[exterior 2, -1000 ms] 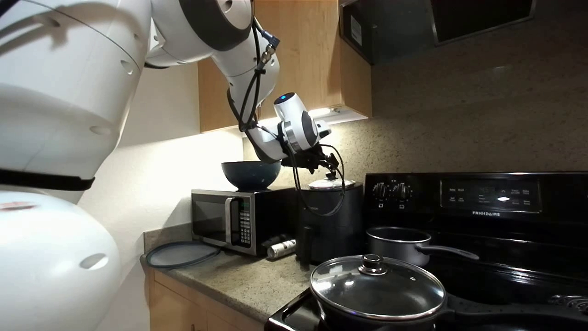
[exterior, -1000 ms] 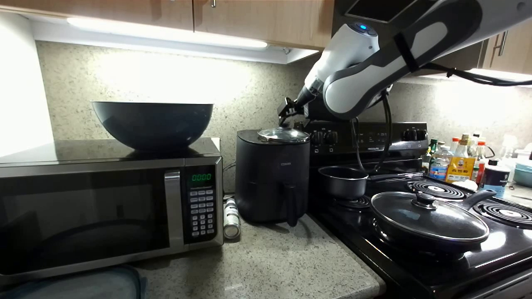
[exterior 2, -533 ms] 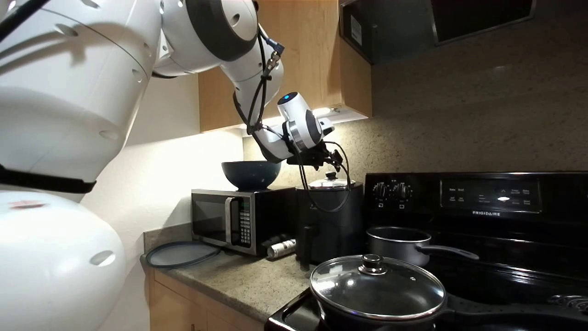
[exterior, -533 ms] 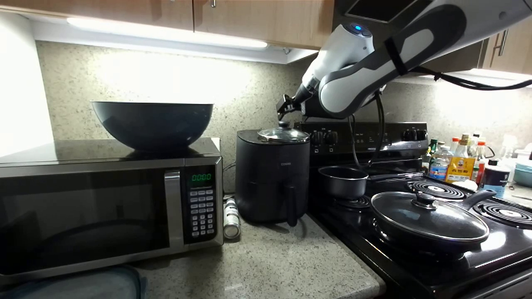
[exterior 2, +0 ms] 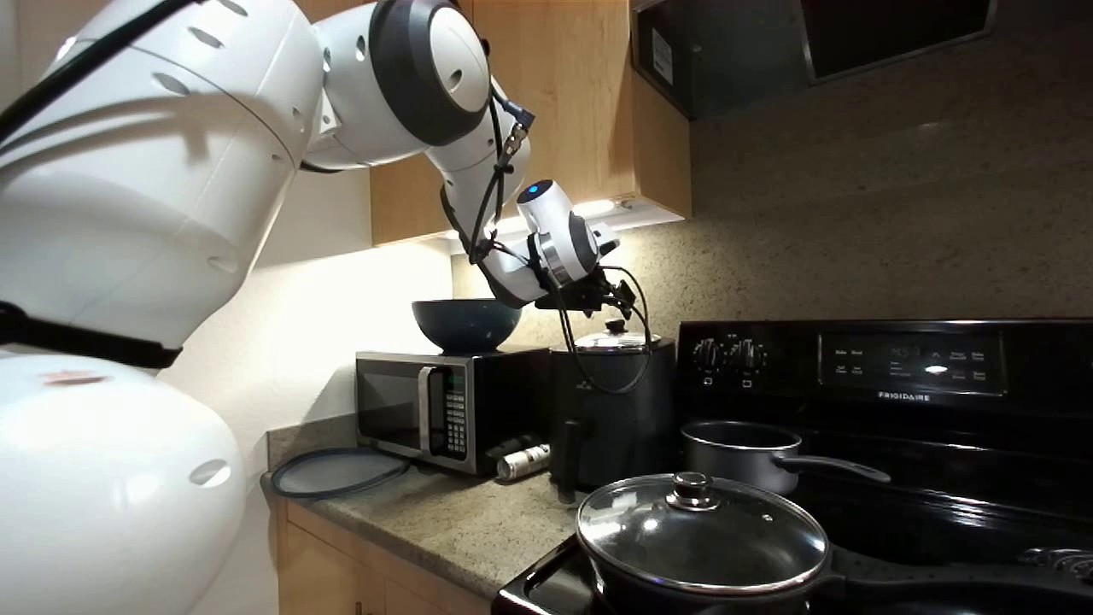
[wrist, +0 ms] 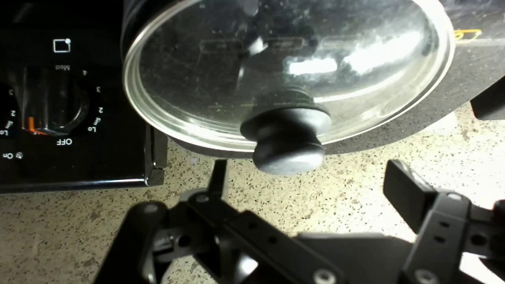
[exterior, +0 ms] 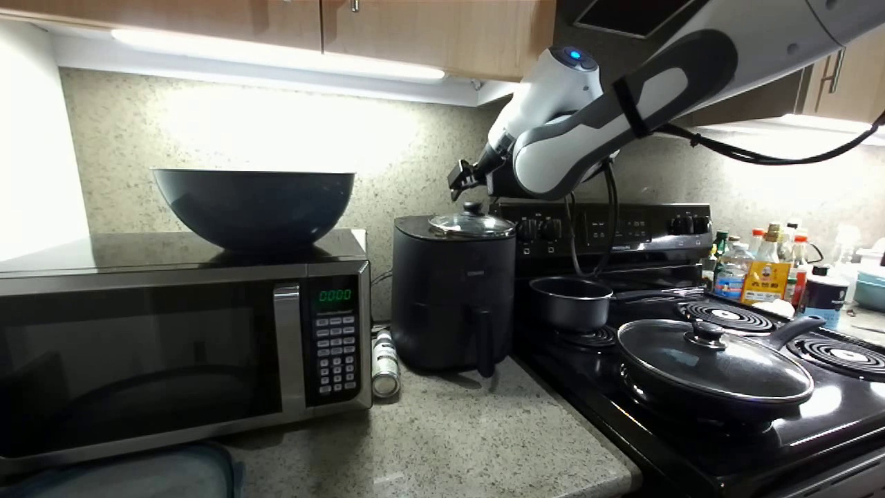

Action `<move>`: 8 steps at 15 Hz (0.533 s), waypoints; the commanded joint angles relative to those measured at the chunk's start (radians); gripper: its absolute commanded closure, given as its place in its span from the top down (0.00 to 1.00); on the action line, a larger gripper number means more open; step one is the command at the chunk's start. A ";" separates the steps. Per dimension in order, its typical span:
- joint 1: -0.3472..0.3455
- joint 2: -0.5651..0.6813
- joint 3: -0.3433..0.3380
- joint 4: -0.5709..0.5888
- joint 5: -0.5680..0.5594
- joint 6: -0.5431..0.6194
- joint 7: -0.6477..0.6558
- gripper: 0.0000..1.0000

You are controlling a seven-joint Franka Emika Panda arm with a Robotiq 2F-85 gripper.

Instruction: Cover the pot on the stove with the lid on the air fryer

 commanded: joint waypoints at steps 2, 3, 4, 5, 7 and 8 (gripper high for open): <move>0.018 0.055 -0.018 0.072 -0.015 -0.041 -0.001 1.00; 0.016 0.063 -0.016 0.080 -0.012 -0.047 -0.004 1.00; 0.013 0.072 -0.016 0.091 -0.009 -0.056 -0.004 0.91; 0.012 0.078 -0.017 0.098 -0.007 -0.063 -0.003 0.74; 0.012 0.085 -0.022 0.113 -0.007 -0.079 -0.001 0.60; 0.012 0.088 -0.024 0.119 -0.008 -0.082 -0.001 0.54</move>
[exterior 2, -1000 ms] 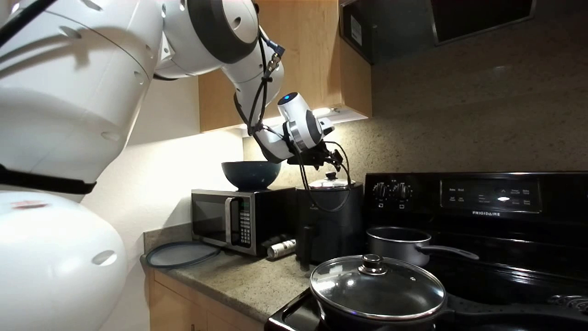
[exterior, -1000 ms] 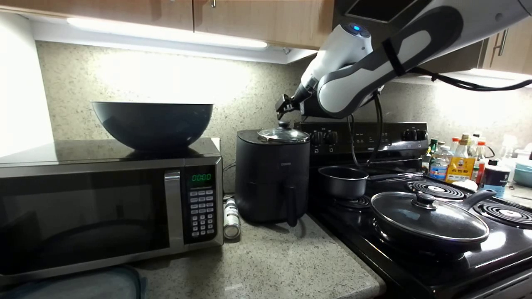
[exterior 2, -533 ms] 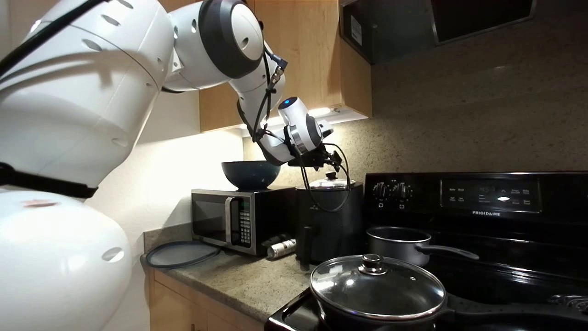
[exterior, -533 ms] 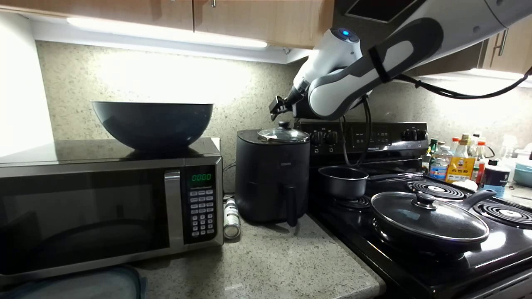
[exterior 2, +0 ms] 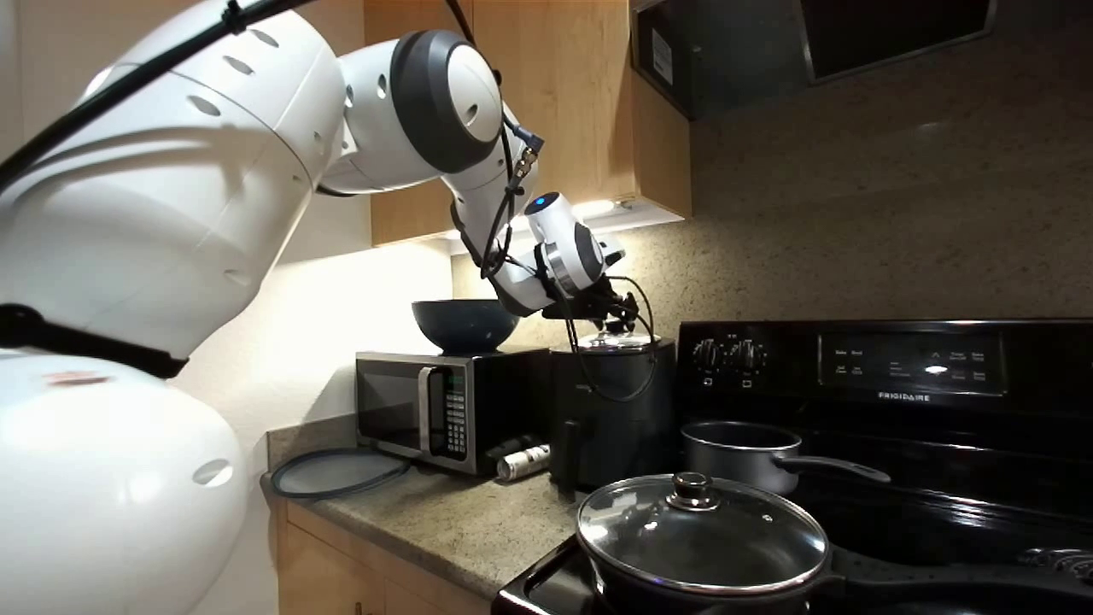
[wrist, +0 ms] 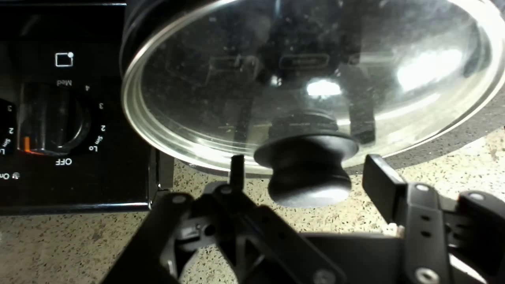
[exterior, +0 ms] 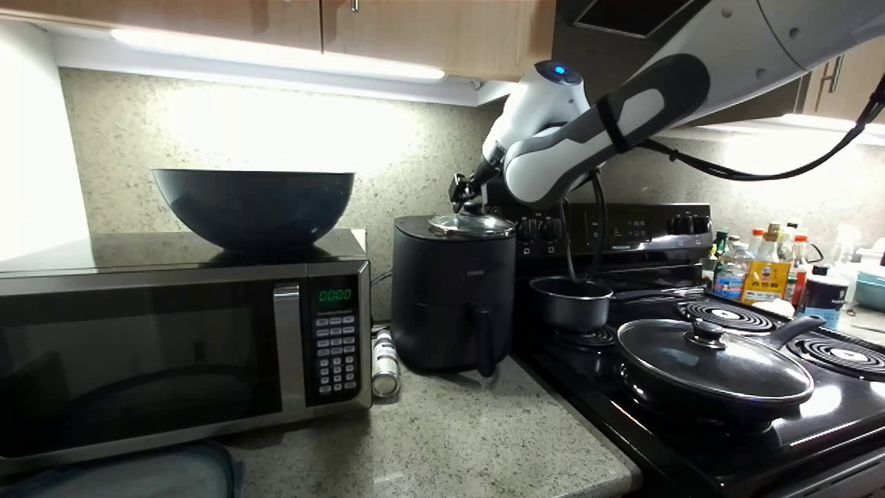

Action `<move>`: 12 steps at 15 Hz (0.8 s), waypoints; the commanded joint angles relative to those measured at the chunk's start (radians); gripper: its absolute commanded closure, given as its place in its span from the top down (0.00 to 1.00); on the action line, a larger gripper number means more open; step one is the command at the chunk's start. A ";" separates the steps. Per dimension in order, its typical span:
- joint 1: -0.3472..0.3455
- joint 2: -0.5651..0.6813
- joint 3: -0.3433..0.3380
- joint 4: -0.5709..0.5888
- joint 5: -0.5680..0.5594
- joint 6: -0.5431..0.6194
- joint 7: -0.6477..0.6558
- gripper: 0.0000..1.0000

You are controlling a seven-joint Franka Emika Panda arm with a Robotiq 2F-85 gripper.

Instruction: Cover the pot on the stove with the lid on the air fryer

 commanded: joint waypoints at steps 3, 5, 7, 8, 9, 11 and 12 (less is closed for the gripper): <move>0.006 0.015 -0.014 0.048 -0.008 -0.040 -0.002 0.33; 0.004 0.017 -0.011 0.053 -0.005 -0.048 -0.005 0.23; 0.002 0.018 -0.007 0.056 -0.001 -0.057 -0.008 0.23; 0.001 0.018 -0.005 0.057 0.001 -0.061 -0.008 0.23; 0.000 0.016 -0.005 0.059 0.003 -0.066 -0.007 0.23; 0.004 -0.002 -0.010 0.049 0.005 -0.097 0.006 0.23; 0.004 -0.017 -0.011 0.039 0.007 -0.118 0.009 0.23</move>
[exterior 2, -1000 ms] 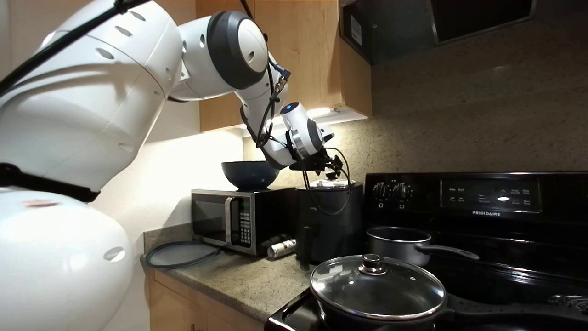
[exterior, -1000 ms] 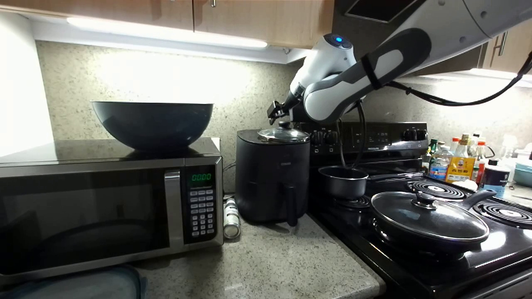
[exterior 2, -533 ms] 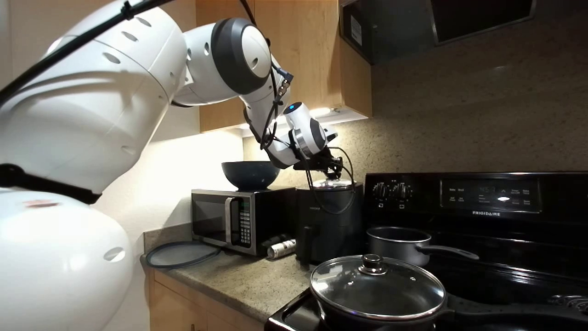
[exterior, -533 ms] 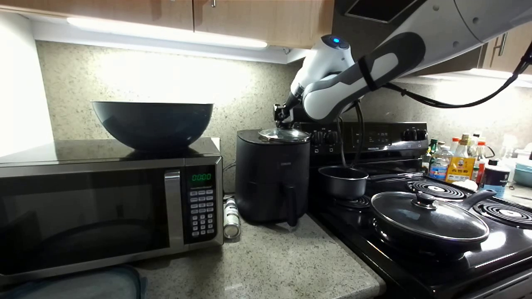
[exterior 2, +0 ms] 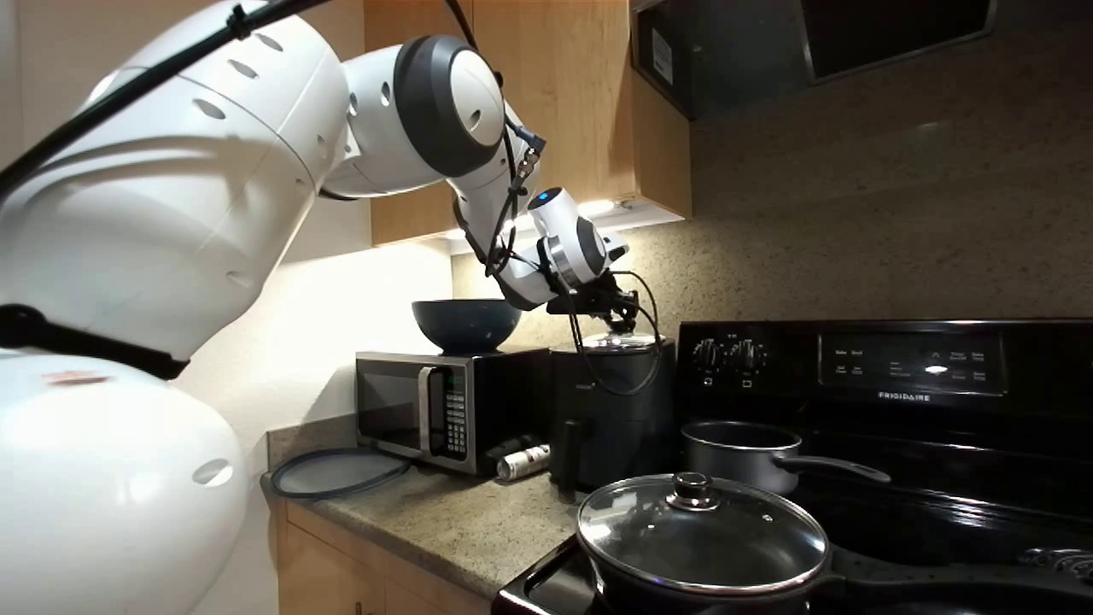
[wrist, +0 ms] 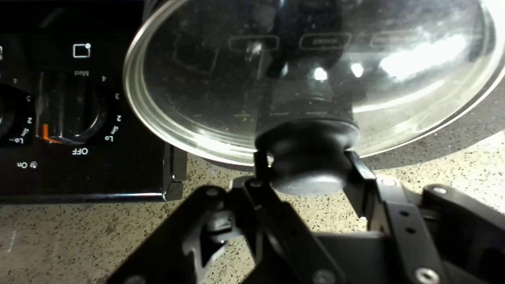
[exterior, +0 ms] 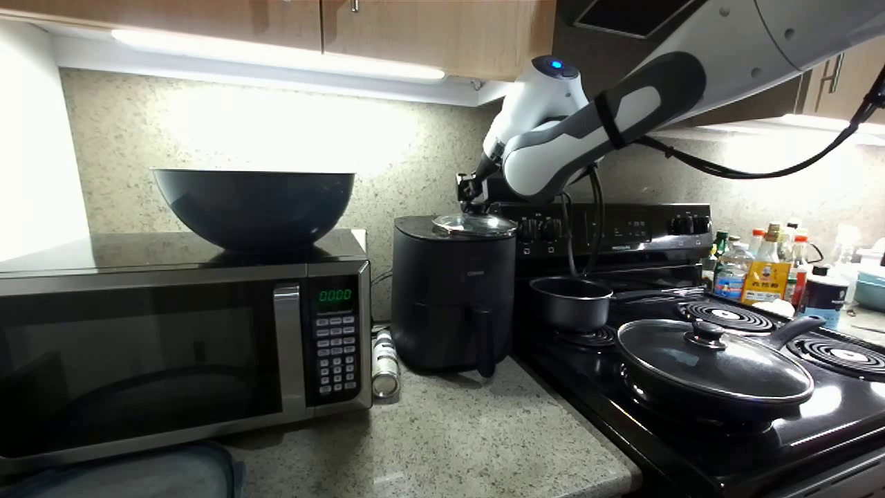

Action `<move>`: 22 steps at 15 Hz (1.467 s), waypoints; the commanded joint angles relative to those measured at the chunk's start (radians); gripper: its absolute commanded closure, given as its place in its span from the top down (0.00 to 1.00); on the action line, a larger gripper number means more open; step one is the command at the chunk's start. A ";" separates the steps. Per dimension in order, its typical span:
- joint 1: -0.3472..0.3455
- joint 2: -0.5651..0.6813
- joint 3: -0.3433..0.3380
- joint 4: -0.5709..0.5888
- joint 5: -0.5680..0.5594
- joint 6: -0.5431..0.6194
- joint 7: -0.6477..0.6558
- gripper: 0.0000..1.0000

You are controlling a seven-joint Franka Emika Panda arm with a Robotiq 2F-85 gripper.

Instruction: Cover the pot on the stove with the lid on the air fryer

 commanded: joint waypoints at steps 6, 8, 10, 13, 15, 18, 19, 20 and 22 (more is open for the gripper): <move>0.061 -0.129 -0.096 -0.080 0.066 -0.192 0.026 0.23; 0.073 -0.146 -0.118 -0.092 0.069 -0.230 0.036 0.23; 0.078 -0.167 -0.135 -0.112 0.060 -0.255 0.050 0.23; 0.079 -0.205 -0.155 -0.163 0.046 -0.275 0.101 0.23; 0.074 -0.244 -0.165 -0.221 0.040 -0.269 0.143 0.23; 0.061 -0.311 -0.172 -0.322 0.041 -0.275 0.208 0.23; 0.057 -0.329 -0.172 -0.349 0.038 -0.274 0.231 0.23; 0.047 -0.355 -0.168 -0.385 0.048 -0.272 0.246 0.23; 0.032 -0.392 -0.162 -0.437 0.047 -0.258 0.288 0.23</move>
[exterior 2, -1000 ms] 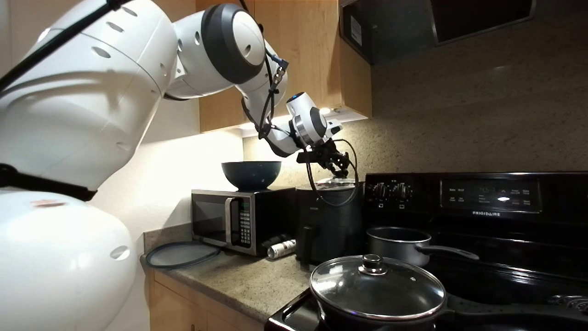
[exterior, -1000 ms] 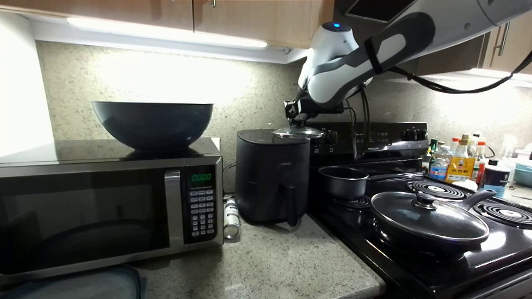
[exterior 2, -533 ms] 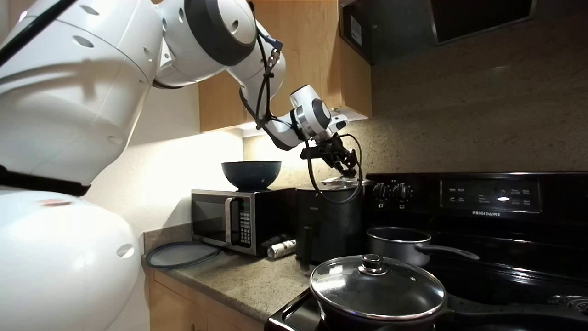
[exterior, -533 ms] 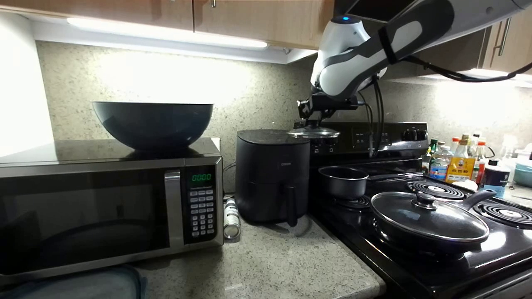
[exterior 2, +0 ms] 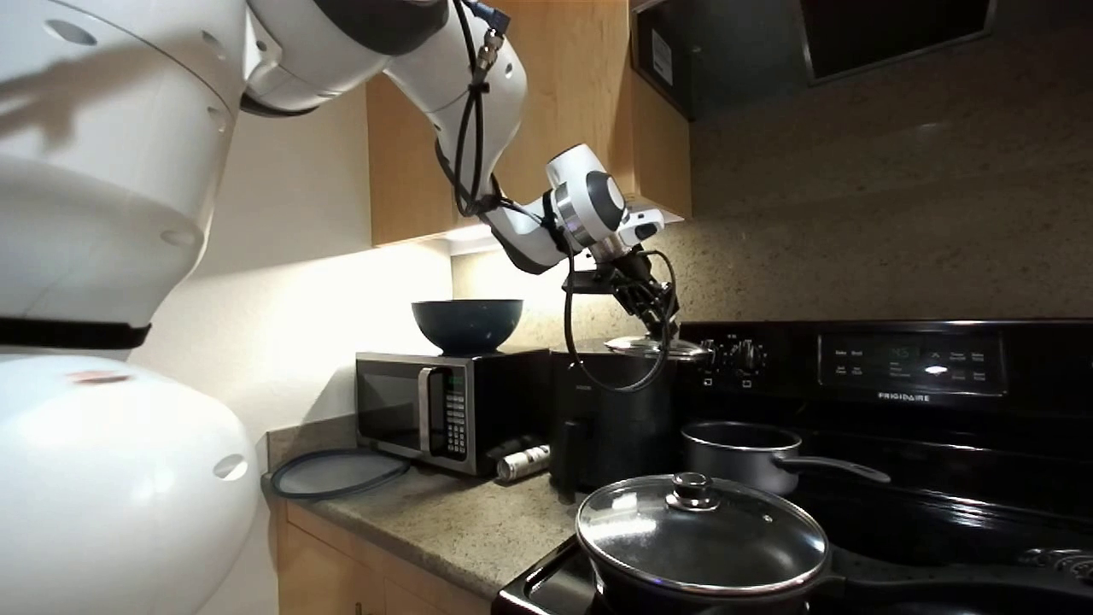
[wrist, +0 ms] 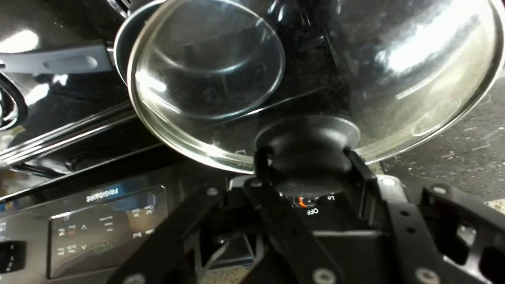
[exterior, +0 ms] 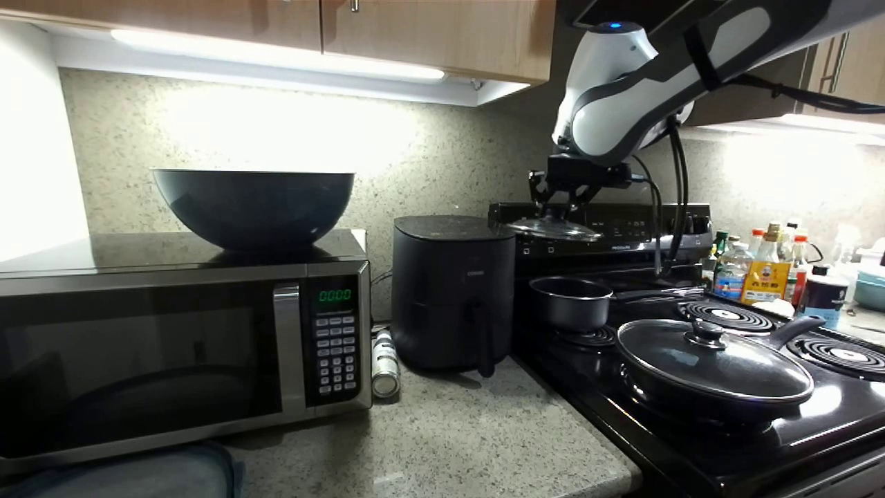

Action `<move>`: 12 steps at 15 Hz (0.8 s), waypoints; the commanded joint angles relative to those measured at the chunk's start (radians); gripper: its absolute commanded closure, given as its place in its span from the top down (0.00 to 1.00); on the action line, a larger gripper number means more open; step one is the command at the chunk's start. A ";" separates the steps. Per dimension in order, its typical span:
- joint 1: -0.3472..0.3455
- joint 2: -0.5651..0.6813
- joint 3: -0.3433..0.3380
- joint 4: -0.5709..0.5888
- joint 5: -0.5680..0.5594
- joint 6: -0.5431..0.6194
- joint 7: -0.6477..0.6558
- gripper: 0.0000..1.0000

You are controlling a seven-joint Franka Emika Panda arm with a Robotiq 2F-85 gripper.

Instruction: Cover the pot on the stove with the lid on the air fryer

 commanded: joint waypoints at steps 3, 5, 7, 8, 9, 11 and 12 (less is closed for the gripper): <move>-0.043 -0.133 0.028 -0.187 -0.013 0.006 0.111 0.23; -0.055 -0.140 0.030 -0.211 -0.026 0.010 0.161 0.23; -0.062 -0.129 0.022 -0.210 -0.069 0.006 0.246 0.23; -0.063 -0.114 0.011 -0.198 -0.127 0.009 0.327 0.23; -0.064 -0.100 0.003 -0.184 -0.184 0.005 0.407 0.23; -0.071 -0.075 0.006 -0.160 -0.239 -0.003 0.495 0.23; -0.077 -0.063 0.014 -0.151 -0.241 0.009 0.506 0.23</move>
